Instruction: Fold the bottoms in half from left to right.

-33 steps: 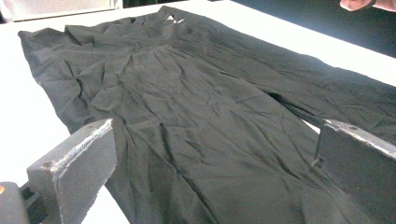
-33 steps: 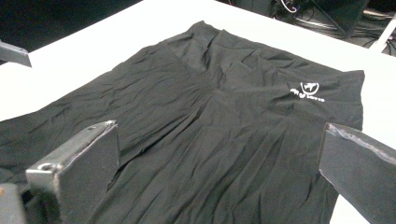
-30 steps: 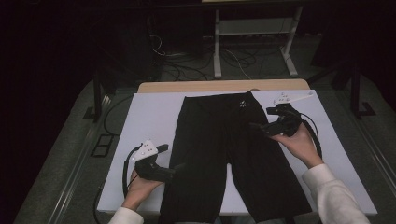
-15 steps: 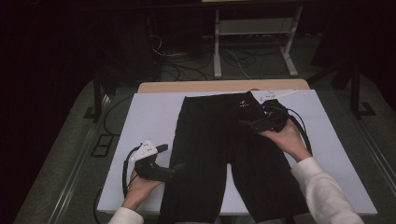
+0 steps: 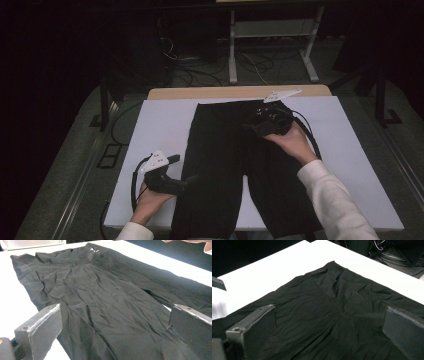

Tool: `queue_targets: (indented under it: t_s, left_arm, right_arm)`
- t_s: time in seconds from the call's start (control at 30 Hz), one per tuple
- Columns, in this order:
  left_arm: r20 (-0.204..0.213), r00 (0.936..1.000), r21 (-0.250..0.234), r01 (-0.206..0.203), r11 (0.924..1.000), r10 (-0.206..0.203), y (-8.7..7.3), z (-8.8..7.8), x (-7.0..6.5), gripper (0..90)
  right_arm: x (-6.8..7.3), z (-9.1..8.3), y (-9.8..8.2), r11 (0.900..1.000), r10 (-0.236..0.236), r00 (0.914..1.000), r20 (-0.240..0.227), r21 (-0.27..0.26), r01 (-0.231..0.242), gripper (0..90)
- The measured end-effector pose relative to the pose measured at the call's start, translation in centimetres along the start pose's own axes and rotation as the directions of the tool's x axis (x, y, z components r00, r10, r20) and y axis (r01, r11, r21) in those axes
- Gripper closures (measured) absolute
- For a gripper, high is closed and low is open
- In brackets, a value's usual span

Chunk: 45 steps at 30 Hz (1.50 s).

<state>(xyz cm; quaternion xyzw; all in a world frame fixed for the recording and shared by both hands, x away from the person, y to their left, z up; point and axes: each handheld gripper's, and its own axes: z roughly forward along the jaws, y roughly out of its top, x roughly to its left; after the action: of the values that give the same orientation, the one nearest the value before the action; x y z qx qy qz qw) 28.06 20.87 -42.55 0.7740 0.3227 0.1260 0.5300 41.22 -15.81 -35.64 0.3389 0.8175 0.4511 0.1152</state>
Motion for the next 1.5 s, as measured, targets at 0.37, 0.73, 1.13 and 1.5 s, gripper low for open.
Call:
queue_targets:
  t_s: [0.37,0.73,1.13,1.5]
  left_arm:
    - [-0.001,1.0,0.0,0.001,1.0,-0.001,0.0,0.0,0.0,0.0]
    - [0.001,1.0,-0.003,0.008,1.0,-0.008,-0.1,0.0,0.1,0.0]
    - [-0.003,0.9999,-0.005,0.011,0.9999,-0.011,-0.1,-0.1,0.1,0.0]
    - [-0.006,0.9998,-0.006,0.02,0.9998,-0.02,-0.2,-0.2,0.1,0.0]
  right_arm:
    - [0.0,1.6,1.2,1.0,-0.002,1.0,-0.006,-0.007,0.002,0.0]
    - [-0.3,3.7,1.6,1.0,0.002,0.9999,-0.01,0.01,-0.002,0.0]
    - [-0.4,6.1,2.4,1.0,-0.004,0.9999,-0.009,0.026,0.005,0.0]
    - [0.0,8.1,3.3,0.999,-0.018,0.9998,-0.002,0.028,0.018,0.0]
